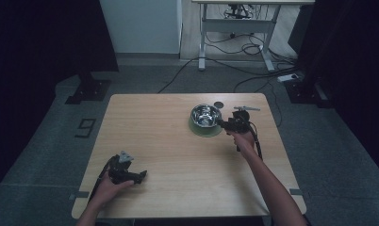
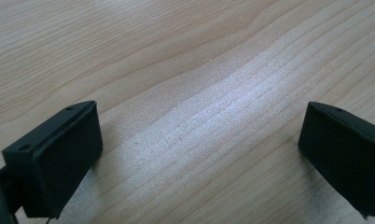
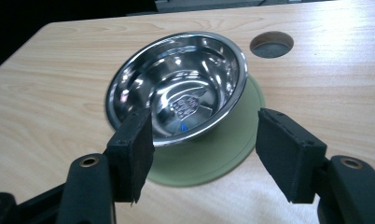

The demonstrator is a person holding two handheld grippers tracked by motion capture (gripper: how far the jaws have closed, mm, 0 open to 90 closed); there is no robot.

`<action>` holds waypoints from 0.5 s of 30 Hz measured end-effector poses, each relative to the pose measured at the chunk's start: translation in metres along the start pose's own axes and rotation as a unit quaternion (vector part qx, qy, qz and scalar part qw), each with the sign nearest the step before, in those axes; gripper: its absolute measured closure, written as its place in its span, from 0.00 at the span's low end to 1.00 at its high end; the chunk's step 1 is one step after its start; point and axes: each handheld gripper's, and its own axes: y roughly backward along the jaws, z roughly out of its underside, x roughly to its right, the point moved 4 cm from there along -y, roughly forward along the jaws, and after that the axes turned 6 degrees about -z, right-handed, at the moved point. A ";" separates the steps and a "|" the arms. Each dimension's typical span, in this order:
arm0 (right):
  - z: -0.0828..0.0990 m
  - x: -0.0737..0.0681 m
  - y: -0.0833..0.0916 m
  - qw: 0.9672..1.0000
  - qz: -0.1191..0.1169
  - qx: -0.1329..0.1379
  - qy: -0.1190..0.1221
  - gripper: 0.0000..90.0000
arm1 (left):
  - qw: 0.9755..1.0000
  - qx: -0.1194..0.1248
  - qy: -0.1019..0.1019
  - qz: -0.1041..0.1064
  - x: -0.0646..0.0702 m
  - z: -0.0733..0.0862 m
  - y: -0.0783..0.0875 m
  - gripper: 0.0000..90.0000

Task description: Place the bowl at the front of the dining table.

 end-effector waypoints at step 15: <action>0.031 -0.018 0.042 1.000 -0.029 -0.006 0.009 0.41 | 1.000 0.000 0.000 0.000 0.000 0.000 0.000 0.00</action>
